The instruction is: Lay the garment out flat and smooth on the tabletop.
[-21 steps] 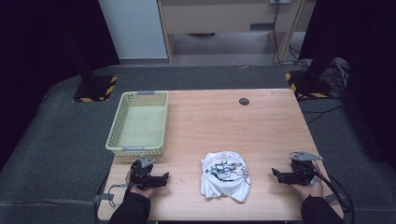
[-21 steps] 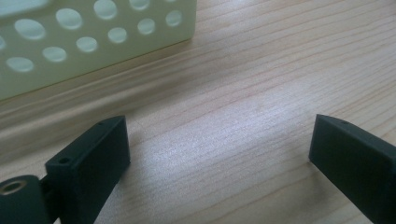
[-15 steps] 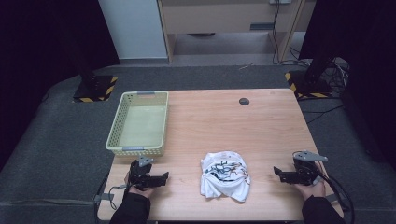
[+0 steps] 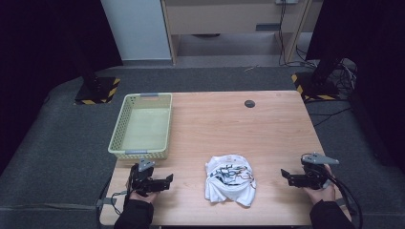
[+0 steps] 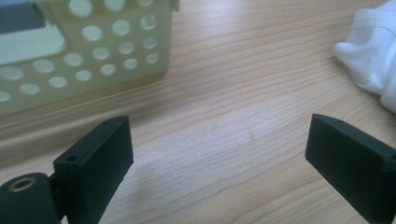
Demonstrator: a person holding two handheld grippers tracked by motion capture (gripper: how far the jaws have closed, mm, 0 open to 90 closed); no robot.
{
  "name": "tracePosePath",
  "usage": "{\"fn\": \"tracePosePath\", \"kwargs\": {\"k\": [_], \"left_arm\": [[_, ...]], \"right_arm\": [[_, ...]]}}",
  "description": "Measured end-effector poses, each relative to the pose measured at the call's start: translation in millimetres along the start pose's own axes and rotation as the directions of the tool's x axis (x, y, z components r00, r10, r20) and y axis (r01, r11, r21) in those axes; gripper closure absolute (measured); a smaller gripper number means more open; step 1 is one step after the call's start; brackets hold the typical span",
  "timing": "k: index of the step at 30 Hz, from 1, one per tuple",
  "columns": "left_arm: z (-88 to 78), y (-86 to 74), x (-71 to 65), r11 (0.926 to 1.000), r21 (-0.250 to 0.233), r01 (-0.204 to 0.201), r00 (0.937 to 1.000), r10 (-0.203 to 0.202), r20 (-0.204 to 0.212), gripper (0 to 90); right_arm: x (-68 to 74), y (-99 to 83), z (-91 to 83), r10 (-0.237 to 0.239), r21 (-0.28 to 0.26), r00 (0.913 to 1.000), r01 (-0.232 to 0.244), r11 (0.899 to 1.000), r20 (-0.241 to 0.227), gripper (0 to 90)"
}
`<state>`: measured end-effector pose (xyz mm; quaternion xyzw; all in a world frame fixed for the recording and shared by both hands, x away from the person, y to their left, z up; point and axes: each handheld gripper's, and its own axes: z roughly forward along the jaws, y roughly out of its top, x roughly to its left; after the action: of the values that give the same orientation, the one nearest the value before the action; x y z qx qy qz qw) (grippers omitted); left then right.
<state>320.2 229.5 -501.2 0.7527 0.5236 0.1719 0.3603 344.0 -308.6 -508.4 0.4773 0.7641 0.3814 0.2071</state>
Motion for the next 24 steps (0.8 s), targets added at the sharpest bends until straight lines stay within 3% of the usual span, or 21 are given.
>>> {"fn": "tracePosePath", "kwargs": {"k": [2, 14, 24], "left_arm": [[-1.9, 2.4, -5.5, 0.9998, 0.0, -0.021, 0.9997, 0.021, 0.009, 7.4], [-15.9, 15.5, -18.9, 0.9969, -0.063, -0.047, 0.9982, 0.05, 0.034, 7.8], [-14.6, 25.8, -32.6, 0.9932, -0.095, -0.067, 0.9939, 0.075, 0.08, 8.0]], "right_arm": [[1.3, 2.3, -2.7, -0.004, -0.011, 1.0, 0.004, 1.0, -0.005, 5.1], [4.7, 9.7, -8.5, 0.001, -0.031, 0.9997, -0.001, 1.0, -0.024, 5.2], [9.3, 17.4, -11.3, -0.004, -0.054, 0.9992, 0.001, 0.999, -0.04, 7.4]]}}
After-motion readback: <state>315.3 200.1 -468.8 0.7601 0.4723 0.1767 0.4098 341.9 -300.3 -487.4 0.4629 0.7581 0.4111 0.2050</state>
